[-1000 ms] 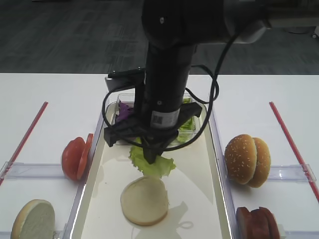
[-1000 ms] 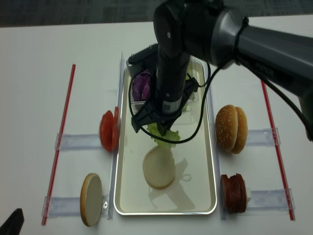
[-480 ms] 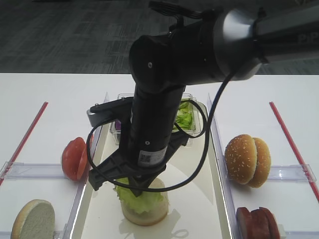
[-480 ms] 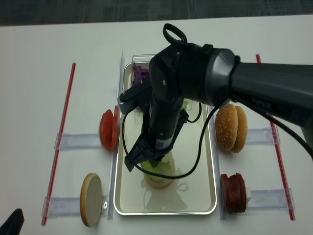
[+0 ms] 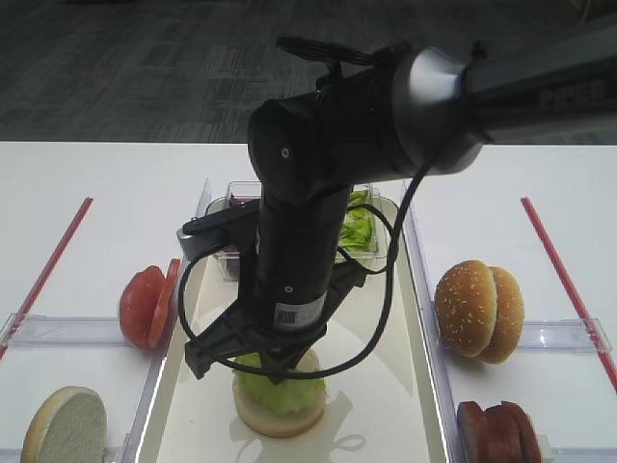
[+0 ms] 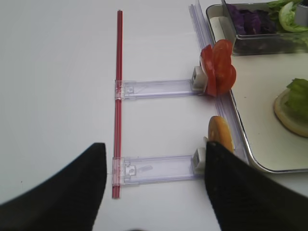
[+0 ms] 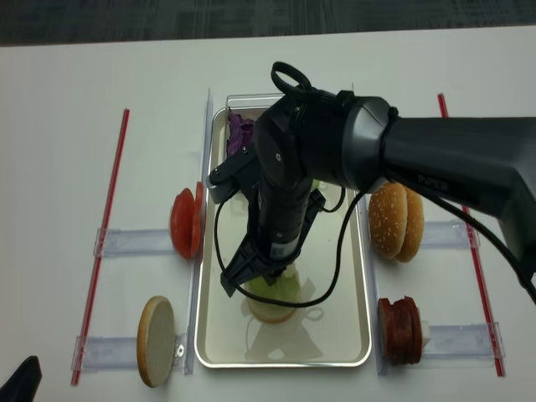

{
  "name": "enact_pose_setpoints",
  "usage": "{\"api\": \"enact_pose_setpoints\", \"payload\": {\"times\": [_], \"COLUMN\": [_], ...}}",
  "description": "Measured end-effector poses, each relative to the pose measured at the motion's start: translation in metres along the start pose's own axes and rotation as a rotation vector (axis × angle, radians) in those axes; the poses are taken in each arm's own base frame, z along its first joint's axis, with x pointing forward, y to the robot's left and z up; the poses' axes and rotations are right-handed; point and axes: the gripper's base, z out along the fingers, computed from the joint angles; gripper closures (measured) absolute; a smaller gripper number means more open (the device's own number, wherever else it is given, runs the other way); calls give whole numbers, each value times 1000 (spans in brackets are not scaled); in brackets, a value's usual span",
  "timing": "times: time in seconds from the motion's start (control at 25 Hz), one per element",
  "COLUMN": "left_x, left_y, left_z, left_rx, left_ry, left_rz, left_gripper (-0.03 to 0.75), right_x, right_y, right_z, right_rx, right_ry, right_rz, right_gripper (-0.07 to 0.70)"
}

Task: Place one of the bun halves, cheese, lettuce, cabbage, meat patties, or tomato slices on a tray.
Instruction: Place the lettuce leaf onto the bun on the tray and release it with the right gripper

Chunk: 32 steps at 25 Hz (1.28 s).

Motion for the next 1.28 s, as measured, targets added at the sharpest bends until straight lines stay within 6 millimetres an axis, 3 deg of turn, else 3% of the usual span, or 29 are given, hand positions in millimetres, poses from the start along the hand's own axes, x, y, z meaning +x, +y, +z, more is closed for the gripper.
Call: {"api": "enact_pose_setpoints", "payload": {"times": [0.68, 0.84, 1.04, 1.28], "left_x": [0, 0, 0, 0], "left_y": [0, 0, 0, 0], "left_z": [0, 0, 0, 0], "left_rx": [0, 0, 0, 0], "left_ry": [0, 0, 0, 0], "left_rz": [0, 0, 0, 0], "left_gripper": [292, 292, 292, 292], "right_x": [-1, -1, -1, -1], "right_y": [-1, -1, -1, -1], "right_z": [8, 8, 8, 8], "right_rx": [4, 4, 4, 4], "right_ry": [8, 8, 8, 8], "right_rz": [-9, -9, -9, -9], "right_gripper": [568, 439, 161, 99]}}
